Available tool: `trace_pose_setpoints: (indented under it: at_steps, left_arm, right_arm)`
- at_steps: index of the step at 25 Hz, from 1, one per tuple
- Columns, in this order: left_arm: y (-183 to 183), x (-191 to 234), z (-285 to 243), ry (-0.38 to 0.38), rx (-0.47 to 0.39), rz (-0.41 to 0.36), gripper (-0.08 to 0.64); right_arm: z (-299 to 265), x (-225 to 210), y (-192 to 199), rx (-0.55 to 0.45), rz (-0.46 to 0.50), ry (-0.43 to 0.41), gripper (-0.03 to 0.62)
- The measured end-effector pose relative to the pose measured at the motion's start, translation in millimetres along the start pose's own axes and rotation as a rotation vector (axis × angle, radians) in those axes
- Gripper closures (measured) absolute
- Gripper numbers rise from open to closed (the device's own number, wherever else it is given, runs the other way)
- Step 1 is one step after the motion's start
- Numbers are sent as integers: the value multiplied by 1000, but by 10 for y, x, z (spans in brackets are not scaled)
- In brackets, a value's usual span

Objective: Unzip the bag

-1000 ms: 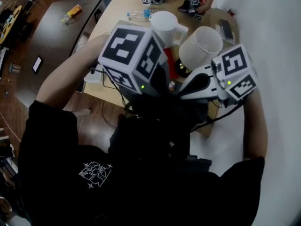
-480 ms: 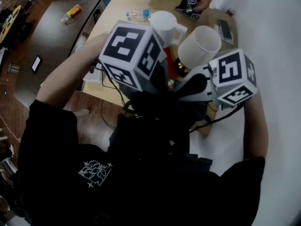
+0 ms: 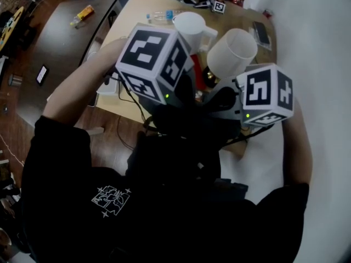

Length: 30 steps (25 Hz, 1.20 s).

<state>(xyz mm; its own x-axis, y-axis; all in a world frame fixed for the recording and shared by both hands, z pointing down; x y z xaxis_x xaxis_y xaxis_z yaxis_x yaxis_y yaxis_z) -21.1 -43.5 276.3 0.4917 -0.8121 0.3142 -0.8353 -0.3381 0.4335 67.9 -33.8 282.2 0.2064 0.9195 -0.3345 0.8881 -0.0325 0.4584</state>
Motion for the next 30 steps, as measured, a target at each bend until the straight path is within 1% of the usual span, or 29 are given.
trace_pose_setpoints:
  at_steps: [3,4,5,6,8,9,10,12,14,15,17,20,25,26,30]
  left_arm:
    - [10,0,-4,3,-9,10,551]
    - [13,2,8,-8,-16,16,551]
    - [15,5,27,-28,-26,20,551]
    - [14,4,50,-64,-39,19,551]
    - [7,-20,92,-168,-60,-8,551]
    - [1,-44,105,-221,-65,-28,551]
    - [-7,-73,112,-266,-63,-50,551]
    - [-24,-119,116,-335,-39,-93,551]
    - [-25,-135,134,-386,-36,-114,551]
    - [-6,-140,149,-400,-60,-108,551]
    - [61,-149,178,-409,-155,-76,552]
    - [148,-153,173,-403,-286,-33,554]
    - [230,-166,152,-398,-461,20,554]
    - [232,-176,152,-400,-483,25,554]
    - [239,-212,151,-419,-524,24,554]
  right_arm:
    - [-4,-7,-3,0,23,-17,554]
    - [27,7,-4,-4,33,1,556]
    - [69,36,-11,6,58,53,557]
    - [109,84,-23,33,98,141,557]
    - [137,196,-42,97,179,352,560]
    - [141,239,-49,123,194,419,562]
    - [147,270,-58,136,191,448,563]
    - [156,273,-66,115,164,442,566]
    - [198,244,-34,52,120,429,566]
    - [220,238,-7,16,92,426,566]
    - [245,249,53,-56,44,432,566]
    - [245,290,121,-119,7,453,566]
    - [250,374,167,-136,-12,503,566]
    - [259,393,172,-134,-13,509,567]
    - [292,449,184,-110,-21,535,566]
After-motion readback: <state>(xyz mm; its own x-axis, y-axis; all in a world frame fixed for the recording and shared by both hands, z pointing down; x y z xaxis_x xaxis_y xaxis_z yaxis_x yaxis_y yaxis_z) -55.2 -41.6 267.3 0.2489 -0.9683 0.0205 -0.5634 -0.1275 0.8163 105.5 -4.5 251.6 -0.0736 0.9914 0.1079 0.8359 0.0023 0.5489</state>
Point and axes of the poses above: the fingertips, and each gripper's own axes: z backward along the fingers, x to its left, y out of its underside, the point moved 8 cm from there along z, backward along the fingers, and after that the axes turned 11 degrees about x, right-handed, at the moved point
